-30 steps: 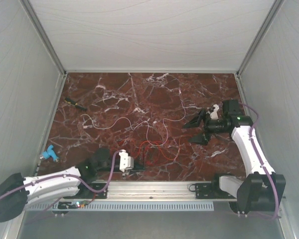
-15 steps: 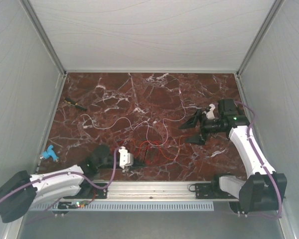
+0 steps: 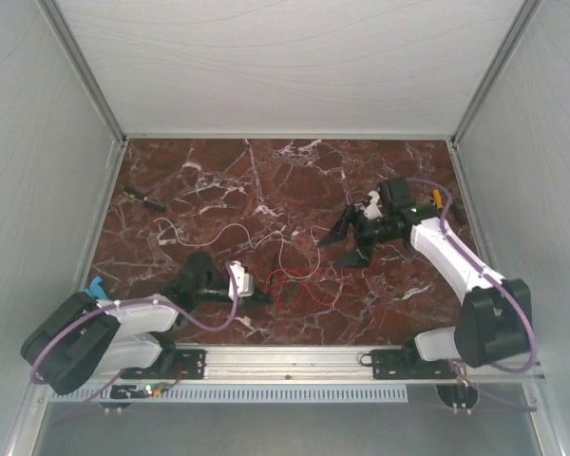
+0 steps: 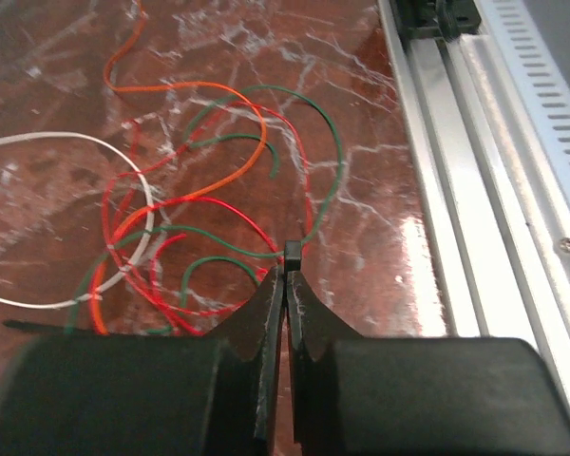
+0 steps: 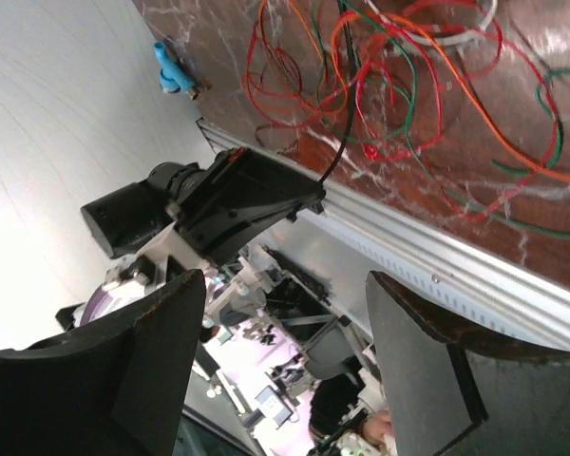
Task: Zip-tie the wires
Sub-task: Tie the cable at the center of the board.
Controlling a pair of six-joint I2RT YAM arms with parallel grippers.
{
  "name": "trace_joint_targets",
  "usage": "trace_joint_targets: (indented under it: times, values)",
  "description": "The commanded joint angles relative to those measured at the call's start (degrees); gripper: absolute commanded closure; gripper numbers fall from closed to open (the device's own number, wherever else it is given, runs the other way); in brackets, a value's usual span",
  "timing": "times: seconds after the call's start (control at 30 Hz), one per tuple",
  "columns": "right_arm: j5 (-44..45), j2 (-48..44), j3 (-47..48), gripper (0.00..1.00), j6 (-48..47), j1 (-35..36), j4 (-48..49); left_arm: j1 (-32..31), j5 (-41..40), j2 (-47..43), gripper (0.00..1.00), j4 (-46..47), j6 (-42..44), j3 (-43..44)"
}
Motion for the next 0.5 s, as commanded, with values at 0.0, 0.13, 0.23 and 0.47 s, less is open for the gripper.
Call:
trace_joint_targets:
  times: [0.0,0.13,0.23,0.47]
  values:
    - [4.7,5.2,6.6,0.35,-1.4,2.2,4.3,3.7,8.9,0.3,1.0,-4.4,9.4,6.3]
    - [6.1,9.2,10.1,0.36,-1.7,3.1,4.7,6.5,10.8,-0.5,1.0,-10.3,11.6,9.5]
    - [6.5,10.5,11.1,0.36,-1.5,4.0,5.3,7.4,12.8,0.3,1.0,-14.4,14.3,12.2]
    - [6.1,11.9,9.4,0.36,-0.9,5.8,7.5,9.0,19.6,9.9,1.0,-20.7,23.5,16.8]
